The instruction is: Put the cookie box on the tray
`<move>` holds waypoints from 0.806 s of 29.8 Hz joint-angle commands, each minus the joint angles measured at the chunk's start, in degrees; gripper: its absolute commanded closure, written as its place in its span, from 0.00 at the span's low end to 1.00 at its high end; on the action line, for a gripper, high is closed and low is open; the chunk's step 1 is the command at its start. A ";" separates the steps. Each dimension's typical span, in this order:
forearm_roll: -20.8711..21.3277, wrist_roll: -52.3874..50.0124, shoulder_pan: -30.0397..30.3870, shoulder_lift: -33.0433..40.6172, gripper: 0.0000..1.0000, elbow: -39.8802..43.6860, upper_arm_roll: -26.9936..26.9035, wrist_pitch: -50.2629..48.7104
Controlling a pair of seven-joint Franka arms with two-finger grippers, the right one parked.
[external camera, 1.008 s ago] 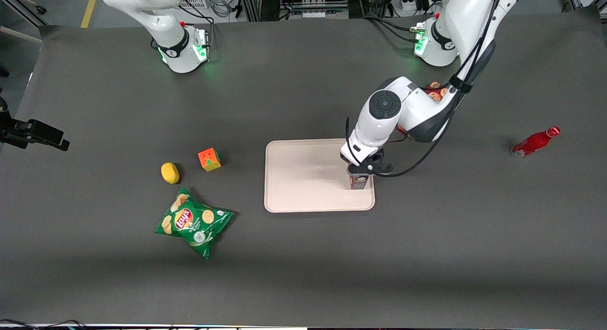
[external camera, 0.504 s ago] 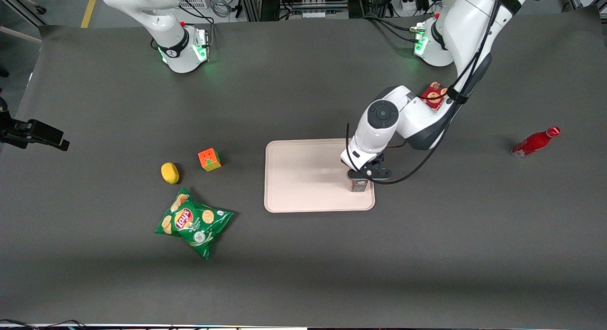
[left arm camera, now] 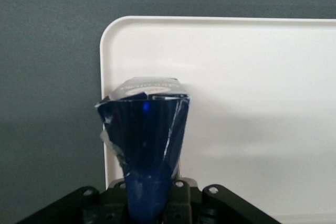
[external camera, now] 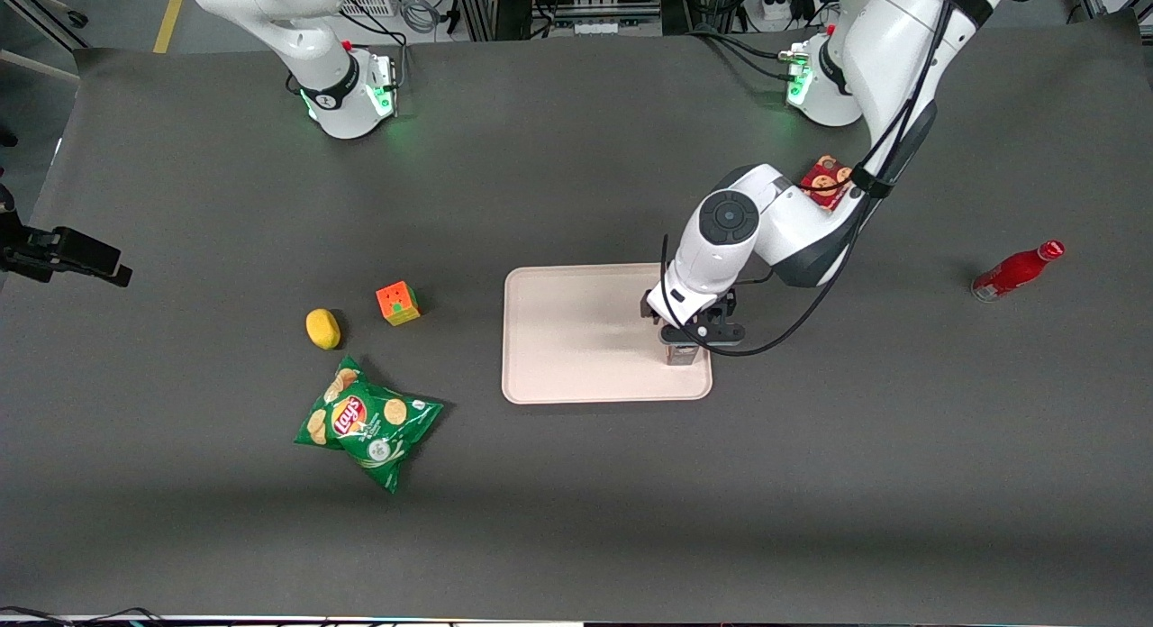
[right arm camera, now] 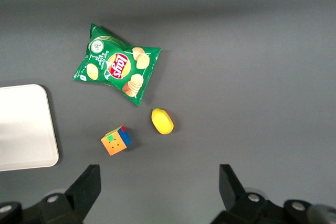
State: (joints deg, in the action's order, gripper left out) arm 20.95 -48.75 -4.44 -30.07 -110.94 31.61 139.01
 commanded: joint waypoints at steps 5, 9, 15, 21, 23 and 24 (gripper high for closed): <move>1.28 -1.52 -0.22 -0.17 0.00 0.81 -0.06 -0.50; 1.28 -1.44 -0.22 0.27 0.00 1.77 0.03 -1.46; 0.85 -0.65 -0.13 3.96 0.00 7.21 0.90 -10.84; 0.23 3.74 0.04 6.95 0.00 18.02 5.56 -29.03; -0.47 6.55 0.04 8.26 0.00 21.80 6.44 -35.27; -1.08 8.13 0.04 8.88 0.00 23.73 6.71 -38.09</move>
State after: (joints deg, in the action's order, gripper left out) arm 21.05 -46.38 -4.23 -24.98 -95.50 36.27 114.50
